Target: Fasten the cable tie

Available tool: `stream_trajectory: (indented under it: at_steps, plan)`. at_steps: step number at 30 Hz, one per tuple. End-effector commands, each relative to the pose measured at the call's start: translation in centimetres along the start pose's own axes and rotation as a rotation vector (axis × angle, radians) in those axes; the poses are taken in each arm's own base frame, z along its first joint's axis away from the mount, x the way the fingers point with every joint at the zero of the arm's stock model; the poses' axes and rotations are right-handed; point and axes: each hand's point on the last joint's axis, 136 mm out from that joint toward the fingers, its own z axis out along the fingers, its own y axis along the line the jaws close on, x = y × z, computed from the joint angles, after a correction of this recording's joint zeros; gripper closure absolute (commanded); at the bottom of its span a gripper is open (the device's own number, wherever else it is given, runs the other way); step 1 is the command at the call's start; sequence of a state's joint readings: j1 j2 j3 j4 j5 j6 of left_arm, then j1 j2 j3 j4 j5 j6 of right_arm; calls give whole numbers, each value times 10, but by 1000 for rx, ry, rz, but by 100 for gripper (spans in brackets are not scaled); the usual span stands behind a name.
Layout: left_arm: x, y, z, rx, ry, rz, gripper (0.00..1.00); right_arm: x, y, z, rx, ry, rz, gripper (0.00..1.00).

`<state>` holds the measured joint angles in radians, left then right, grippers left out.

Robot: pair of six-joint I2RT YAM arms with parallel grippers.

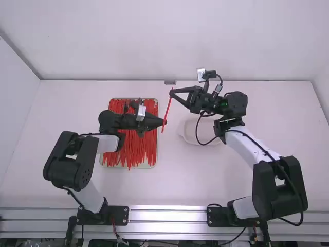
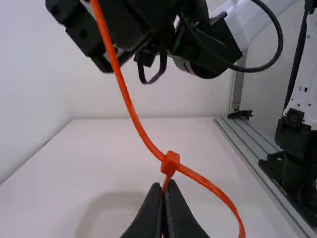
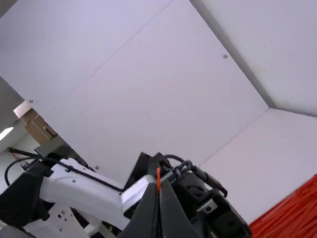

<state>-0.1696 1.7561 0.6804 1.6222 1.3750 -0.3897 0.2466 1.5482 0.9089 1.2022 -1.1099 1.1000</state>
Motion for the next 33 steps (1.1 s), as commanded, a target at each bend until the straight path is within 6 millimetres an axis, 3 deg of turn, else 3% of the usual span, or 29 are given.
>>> stream_trajectory:
  at_steps: [1,9,23,30,33]
  plan:
    - [17,-18,-3,63,34,-25,99,-29,13,-7,5,-85,-49,100]
    - [25,-26,-2,69,38,-37,99,-33,15,-12,1,-91,-59,100]
    - [26,-22,-2,42,33,-60,99,-37,19,-11,-10,-85,-64,100]
    - [24,-19,-4,30,28,-41,99,-37,18,-13,-6,-79,-63,76]
    - [22,-10,-8,-19,17,-40,99,-37,15,-21,2,-62,-45,72]
